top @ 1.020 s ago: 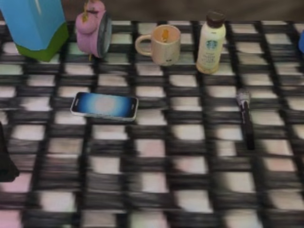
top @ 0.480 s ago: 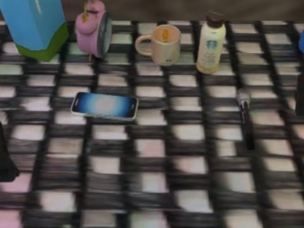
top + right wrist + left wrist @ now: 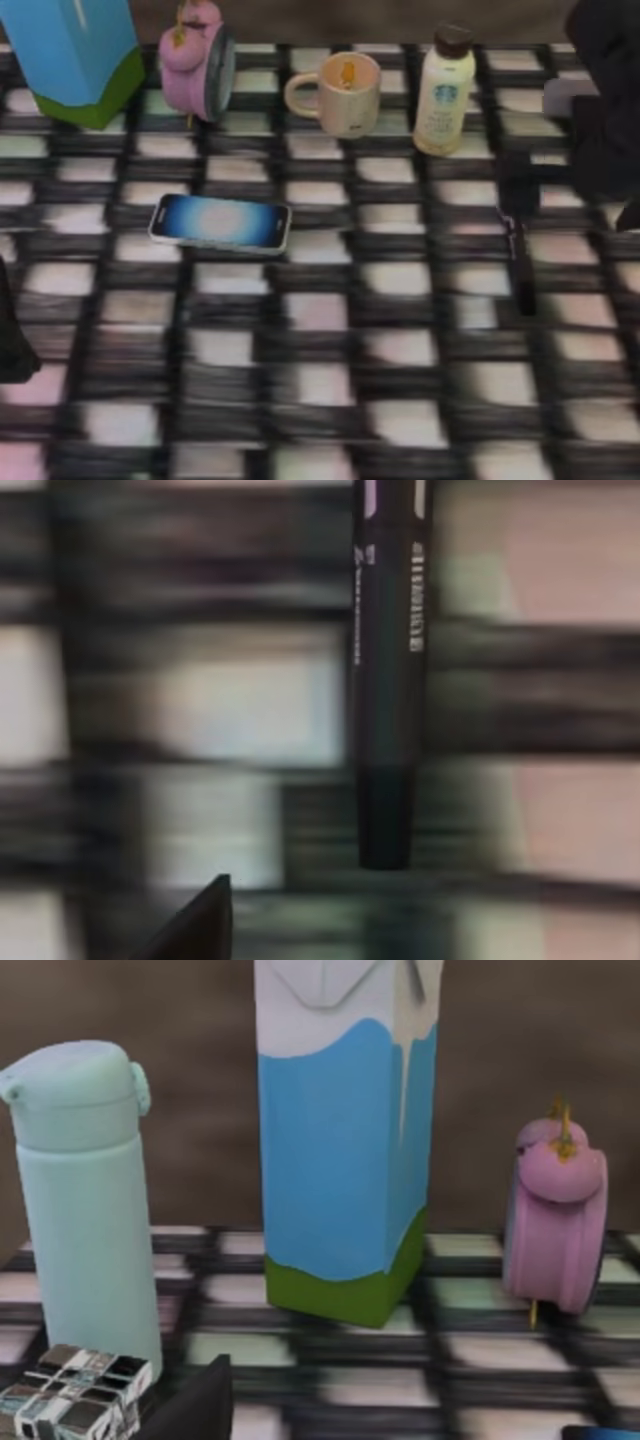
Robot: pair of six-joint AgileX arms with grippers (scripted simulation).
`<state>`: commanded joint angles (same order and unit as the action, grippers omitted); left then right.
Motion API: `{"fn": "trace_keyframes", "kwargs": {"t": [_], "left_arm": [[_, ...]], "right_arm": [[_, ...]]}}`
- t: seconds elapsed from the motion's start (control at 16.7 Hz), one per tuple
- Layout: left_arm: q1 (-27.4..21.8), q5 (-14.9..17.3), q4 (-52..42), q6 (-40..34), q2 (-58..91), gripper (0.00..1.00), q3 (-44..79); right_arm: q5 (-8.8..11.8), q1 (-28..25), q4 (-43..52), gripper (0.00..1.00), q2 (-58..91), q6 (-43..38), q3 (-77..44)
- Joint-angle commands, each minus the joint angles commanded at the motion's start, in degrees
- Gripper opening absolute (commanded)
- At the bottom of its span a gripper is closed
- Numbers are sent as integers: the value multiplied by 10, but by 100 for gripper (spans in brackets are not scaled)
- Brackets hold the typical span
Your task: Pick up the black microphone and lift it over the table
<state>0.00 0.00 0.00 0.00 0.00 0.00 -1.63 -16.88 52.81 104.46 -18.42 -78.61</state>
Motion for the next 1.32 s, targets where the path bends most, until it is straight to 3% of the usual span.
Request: {"fn": "trace_keyframes", "kwargs": {"t": [0.3,0.72,1.32], "left_arm": [[0,0,0,0,0,100,0],[0,0,0,0,0,100,0],[0,0,0,0,0,100,0]], "right_arm": [[-1,-19,53,100,113,-21,-96],[-1,-18,53,100,117,-21,-98],[-2,-17,-131,100,218,-20,-14]]}}
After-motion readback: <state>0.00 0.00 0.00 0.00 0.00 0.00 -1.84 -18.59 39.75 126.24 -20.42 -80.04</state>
